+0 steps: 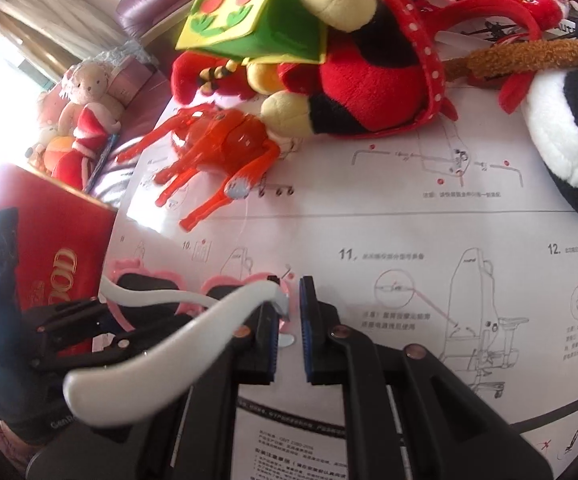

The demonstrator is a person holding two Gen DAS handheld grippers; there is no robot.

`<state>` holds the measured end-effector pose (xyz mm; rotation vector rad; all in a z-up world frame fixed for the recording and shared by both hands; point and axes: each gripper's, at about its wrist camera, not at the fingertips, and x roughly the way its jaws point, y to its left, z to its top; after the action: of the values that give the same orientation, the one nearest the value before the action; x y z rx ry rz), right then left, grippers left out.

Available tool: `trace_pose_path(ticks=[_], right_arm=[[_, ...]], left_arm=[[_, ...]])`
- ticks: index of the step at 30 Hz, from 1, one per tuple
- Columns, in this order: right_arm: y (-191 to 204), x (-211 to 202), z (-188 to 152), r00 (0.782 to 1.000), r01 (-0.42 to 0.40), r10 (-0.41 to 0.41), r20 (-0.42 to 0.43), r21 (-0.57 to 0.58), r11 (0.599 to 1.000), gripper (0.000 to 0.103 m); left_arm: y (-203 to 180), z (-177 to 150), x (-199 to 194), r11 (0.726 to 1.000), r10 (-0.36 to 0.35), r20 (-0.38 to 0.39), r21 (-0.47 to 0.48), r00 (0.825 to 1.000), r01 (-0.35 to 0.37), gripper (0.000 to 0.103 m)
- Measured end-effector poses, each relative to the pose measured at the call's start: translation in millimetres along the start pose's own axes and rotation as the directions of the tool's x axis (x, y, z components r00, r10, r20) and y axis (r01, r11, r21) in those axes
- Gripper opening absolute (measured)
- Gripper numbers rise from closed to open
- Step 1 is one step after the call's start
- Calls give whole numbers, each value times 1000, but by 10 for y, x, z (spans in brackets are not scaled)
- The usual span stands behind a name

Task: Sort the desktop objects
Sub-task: 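Lift the pink heart sunglasses off the sheet with the right tool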

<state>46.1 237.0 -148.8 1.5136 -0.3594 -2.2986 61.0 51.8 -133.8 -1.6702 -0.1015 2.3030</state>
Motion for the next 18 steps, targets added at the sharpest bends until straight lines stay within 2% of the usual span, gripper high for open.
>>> trace_pose_path(ticks=[3, 6, 10, 13, 18], right_arm=[[144, 7, -75, 1000, 23, -24, -9, -70, 997, 10], [164, 17, -105, 999, 28, -30, -18, -83, 996, 10], [90, -9, -105, 999, -6, 5, -36, -27, 1000, 17], [52, -104, -110, 999, -39, 39, -12, 9, 999, 21], [177, -269, -187, 998, -70, 70, 4, -45, 997, 22]], left_arm=[[81, 29, -46, 999, 10, 8, -40, 1000, -10, 24], [167, 38, -76, 997, 2, 23, -82, 1000, 0, 24], [121, -7, -95, 998, 58, 49, -17, 997, -57, 24], [90, -46, -34, 997, 73, 44, 24, 996, -74, 24], [163, -38, 68, 997, 68, 33, 22, 997, -69, 24]])
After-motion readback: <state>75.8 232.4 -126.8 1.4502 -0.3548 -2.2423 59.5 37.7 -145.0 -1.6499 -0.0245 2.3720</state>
